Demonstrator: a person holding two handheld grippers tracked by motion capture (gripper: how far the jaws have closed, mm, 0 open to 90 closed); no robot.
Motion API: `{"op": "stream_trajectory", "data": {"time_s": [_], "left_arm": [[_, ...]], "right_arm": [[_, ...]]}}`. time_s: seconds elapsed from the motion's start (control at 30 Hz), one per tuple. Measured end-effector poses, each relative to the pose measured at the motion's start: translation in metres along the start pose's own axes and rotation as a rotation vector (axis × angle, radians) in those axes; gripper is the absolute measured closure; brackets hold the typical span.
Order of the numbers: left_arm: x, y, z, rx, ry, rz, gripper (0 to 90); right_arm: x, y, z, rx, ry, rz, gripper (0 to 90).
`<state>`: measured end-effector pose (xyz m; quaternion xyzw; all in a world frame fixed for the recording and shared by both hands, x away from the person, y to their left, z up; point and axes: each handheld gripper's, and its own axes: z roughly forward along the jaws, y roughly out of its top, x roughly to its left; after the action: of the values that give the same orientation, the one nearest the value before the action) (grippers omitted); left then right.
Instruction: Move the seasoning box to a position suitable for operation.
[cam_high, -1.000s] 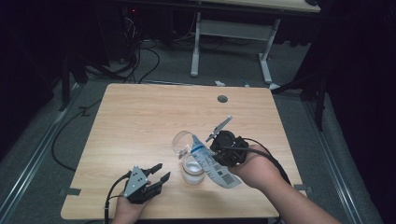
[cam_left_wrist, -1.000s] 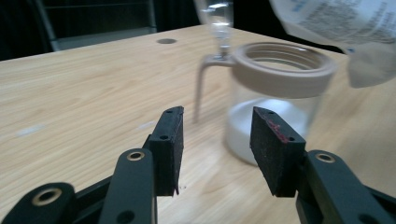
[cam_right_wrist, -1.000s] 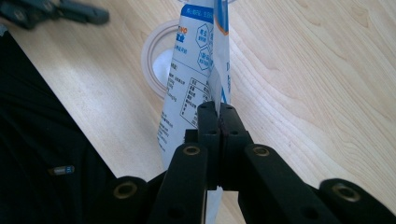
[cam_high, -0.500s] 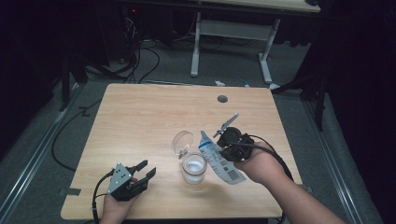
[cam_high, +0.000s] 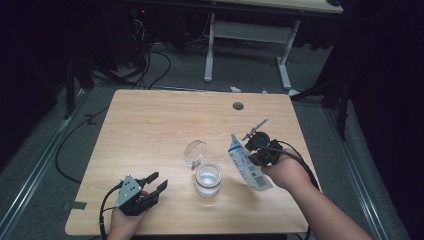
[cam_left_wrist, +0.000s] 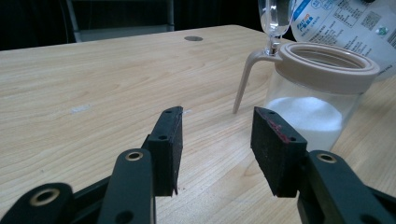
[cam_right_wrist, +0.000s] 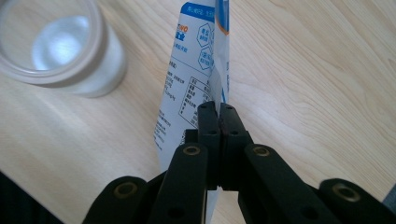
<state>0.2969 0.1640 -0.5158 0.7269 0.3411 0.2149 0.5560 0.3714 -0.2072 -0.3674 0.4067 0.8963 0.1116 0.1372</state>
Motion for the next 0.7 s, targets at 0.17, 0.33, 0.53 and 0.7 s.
{"op": "stream_trajectory", "data": {"time_s": [0.17,0.33,0.53,0.7], "left_arm": [[0.000,0.000,0.000,-0.001,0.001,-0.001,53.8],[0.000,0.000,-0.001,-0.010,0.004,-0.001,53.8],[0.000,0.000,-0.001,-0.007,0.003,-0.003,53.8],[0.002,0.001,-0.002,-0.011,0.003,-0.008,54.0]], "right_arm": [[-0.012,-0.003,0.006,0.004,-0.018,0.025,90.0],[-0.022,-0.004,0.012,0.008,-0.043,0.050,90.0],[-0.029,-0.009,0.019,-0.006,-0.052,0.070,90.0],[-0.032,-0.013,0.023,-0.026,-0.053,0.083,90.0]]}}
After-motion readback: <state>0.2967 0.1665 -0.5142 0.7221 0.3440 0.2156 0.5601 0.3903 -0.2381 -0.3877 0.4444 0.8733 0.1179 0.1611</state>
